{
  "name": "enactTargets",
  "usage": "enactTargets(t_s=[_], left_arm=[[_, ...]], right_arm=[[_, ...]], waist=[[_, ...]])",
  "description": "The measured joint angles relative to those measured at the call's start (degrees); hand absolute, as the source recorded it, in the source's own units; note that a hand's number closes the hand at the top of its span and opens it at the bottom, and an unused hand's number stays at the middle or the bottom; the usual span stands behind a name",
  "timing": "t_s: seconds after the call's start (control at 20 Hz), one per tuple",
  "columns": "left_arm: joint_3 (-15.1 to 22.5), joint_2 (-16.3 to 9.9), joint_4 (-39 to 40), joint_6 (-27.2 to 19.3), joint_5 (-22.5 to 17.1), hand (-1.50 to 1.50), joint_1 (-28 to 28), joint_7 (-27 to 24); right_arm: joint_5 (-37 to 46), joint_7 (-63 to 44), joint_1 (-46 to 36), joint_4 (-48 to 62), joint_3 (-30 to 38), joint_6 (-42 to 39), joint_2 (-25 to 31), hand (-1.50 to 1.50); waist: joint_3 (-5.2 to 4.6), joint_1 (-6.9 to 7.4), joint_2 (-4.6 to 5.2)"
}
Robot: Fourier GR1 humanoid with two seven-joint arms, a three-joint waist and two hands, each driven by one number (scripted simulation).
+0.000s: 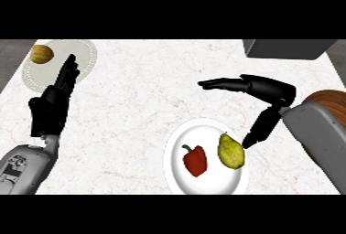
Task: Pick the bell pepper from the plate and place it in the bowl
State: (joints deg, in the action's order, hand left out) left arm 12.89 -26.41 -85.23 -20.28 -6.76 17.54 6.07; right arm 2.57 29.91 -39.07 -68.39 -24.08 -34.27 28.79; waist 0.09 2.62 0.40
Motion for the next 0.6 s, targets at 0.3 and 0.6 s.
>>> enactTargets(t_s=[0.3,0.6], left_arm=[[-0.2,0.1,-3.1,-0.8,1.3,0.00,-1.6,2.4],[-1.5,0.3,-3.9,0.0,2.1,0.00,-2.4,2.7]], right_arm=[[8.0,-1.5,-5.6,0.2,-7.0,-0.6,-2.4,-1.50],[13.2,-2.3,-7.2,0.2,-12.0,-1.9,-5.1,-1.50]], waist=[[-0.06,-0.87,-0.26],[-0.08,-1.63,-0.32]])
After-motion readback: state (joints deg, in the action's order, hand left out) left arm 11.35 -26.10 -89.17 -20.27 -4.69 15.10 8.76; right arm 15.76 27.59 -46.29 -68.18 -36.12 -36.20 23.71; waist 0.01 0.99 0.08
